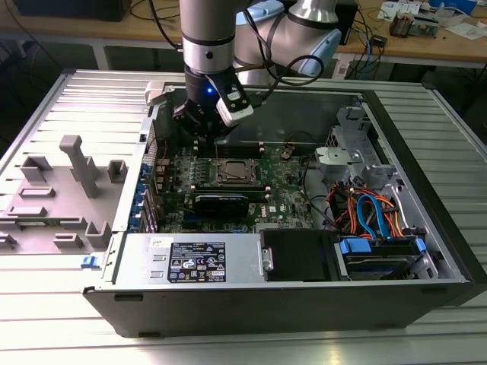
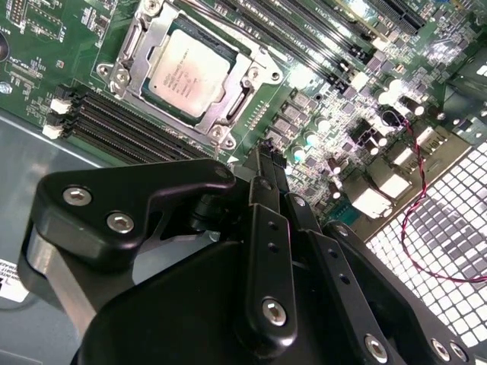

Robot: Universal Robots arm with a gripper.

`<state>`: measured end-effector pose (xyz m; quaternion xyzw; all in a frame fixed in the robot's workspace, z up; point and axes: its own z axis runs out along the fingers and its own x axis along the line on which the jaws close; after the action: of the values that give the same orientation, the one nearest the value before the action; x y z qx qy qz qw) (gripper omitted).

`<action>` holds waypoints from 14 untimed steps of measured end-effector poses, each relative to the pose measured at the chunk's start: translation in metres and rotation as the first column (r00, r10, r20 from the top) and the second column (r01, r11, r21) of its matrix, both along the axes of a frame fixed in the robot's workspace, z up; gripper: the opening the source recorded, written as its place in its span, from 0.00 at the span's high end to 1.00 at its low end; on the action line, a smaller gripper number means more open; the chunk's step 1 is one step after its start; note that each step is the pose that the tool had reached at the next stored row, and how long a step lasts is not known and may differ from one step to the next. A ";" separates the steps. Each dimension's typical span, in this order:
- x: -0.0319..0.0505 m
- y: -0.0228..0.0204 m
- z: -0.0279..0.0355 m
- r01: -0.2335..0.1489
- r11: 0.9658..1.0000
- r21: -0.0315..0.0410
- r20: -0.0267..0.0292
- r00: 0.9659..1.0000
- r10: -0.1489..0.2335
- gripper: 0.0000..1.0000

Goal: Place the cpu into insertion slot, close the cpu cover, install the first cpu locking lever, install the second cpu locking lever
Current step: 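Install the first cpu locking lever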

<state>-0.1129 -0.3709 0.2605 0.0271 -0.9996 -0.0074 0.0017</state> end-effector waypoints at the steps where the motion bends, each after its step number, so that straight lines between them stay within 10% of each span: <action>1: 0.0000 0.0009 0.0000 0.000 1.000 0.000 0.000 1.000 0.000 0.89; 14: 0.0000 0.0198 -0.0001 -0.001 1.000 0.000 0.000 1.000 0.001 0.89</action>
<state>-0.1128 -0.3511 0.2605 0.0278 -0.9996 -0.0074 0.0016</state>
